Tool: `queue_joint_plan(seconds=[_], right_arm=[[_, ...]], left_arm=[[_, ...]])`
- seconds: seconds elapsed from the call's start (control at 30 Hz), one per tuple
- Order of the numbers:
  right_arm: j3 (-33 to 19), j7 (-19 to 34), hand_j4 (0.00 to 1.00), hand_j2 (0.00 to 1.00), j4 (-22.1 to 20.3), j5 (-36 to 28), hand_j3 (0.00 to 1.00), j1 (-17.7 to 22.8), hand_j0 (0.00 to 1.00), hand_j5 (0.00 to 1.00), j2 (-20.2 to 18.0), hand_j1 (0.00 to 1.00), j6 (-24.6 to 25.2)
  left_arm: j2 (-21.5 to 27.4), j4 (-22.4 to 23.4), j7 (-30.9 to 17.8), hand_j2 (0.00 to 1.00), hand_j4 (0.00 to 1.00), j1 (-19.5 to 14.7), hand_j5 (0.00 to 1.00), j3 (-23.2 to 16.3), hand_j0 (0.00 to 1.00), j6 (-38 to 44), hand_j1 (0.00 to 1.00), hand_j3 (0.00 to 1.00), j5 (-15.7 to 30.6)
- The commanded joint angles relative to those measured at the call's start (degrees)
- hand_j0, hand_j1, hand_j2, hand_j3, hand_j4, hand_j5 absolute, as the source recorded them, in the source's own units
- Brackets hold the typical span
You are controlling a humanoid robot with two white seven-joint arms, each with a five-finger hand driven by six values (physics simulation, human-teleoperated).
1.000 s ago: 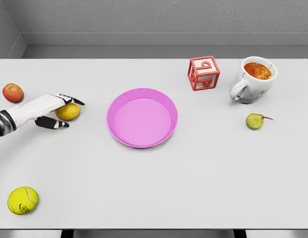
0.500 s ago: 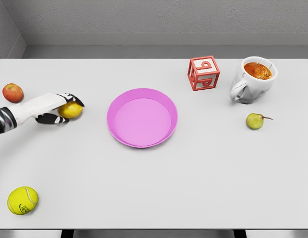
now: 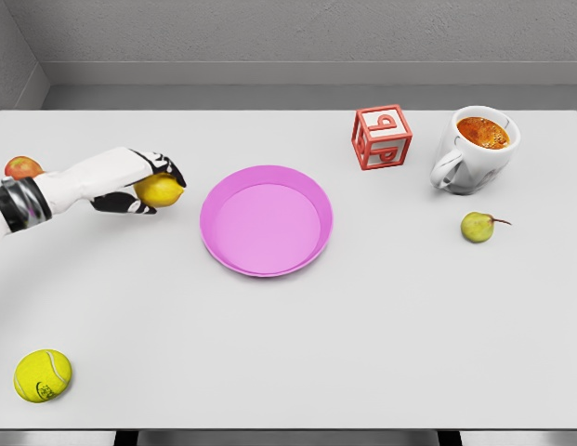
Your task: Put the lemon on the plate with left arm
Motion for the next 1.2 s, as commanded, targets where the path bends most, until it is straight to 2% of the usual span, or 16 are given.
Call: queue_joint_plan(seconds=[0.0, 0.27, 0.57, 0.6, 0.67, 0.83, 0.9, 1.03, 1.1, 1.17], right_arm=[[0.01, 0.01, 1.0, 1.0, -0.02, 0.04, 1.0, 0.0, 1.0, 1.0, 0.0, 1.0, 0.0], [0.01, 0.01, 1.0, 1.0, -0.02, 0.04, 1.0, 0.0, 1.0, 1.0, 0.0, 1.0, 0.0], [0.01, 0.01, 1.0, 1.0, 0.07, 0.04, 1.0, 0.0, 1.0, 1.0, 0.0, 1.0, 0.0], [0.01, 0.01, 1.0, 1.0, 0.07, 0.04, 1.0, 0.0, 1.0, 1.0, 0.0, 1.0, 0.0], [0.01, 0.01, 1.0, 1.0, -0.02, 0.04, 1.0, 0.0, 1.0, 1.0, 0.0, 1.0, 0.0], [0.01, 0.01, 1.0, 1.0, -0.02, 0.04, 1.0, 0.0, 1.0, 1.0, 0.0, 1.0, 0.0], [0.01, 0.01, 1.0, 1.0, -0.02, 0.04, 1.0, 0.0, 1.0, 1.0, 0.0, 1.0, 0.0], [0.01, 0.01, 1.0, 1.0, -0.02, 0.04, 1.0, 0.0, 1.0, 1.0, 0.0, 1.0, 0.0], [0.01, 0.01, 1.0, 1.0, -0.02, 0.04, 1.0, 0.0, 1.0, 1.0, 0.0, 1.0, 0.0], [0.01, 0.01, 1.0, 1.0, -0.02, 0.04, 1.0, 0.0, 1.0, 1.0, 0.0, 1.0, 0.0]], left_arm=[[-0.84, -3.51, -0.38, 0.5, 0.5, 0.0, 0.5, -0.19, 0.5, 0.12, 0.5, 0.5, 0.46], [-4.97, -4.66, -2.32, 0.5, 0.5, -0.09, 0.5, -0.36, 0.5, 0.12, 0.5, 0.5, 0.2], [-12.52, -4.57, -3.46, 0.51, 0.51, -0.09, 0.51, -0.71, 0.51, 0.12, 0.51, 0.51, -2.0], [-12.61, -4.57, -3.46, 0.55, 0.55, 0.0, 0.55, -0.71, 0.55, 0.12, 0.55, 0.55, -2.35], [-13.58, -3.95, -3.37, 0.99, 0.99, 0.09, 0.99, -0.45, 0.99, 0.12, 0.99, 0.99, -1.56], [-12.61, -3.95, -3.37, 1.0, 1.0, 0.09, 1.0, 0.25, 1.0, 0.12, 1.0, 1.0, -1.56], [-9.36, -3.95, -3.37, 1.0, 1.0, 0.79, 1.0, 5.43, 1.0, 0.12, 1.0, 1.0, -1.47], [-3.12, -3.95, -3.28, 1.0, 1.0, 5.98, 1.0, 17.65, 1.0, 0.12, 1.0, 1.0, -0.16], [-1.98, -3.86, -3.28, 1.0, 1.0, 7.03, 1.0, 20.55, 1.0, 0.12, 1.0, 1.0, 0.02], [-1.71, -3.69, -3.19, 1.0, 1.0, 7.03, 1.0, 20.64, 1.0, 0.12, 1.0, 1.0, 0.11]])
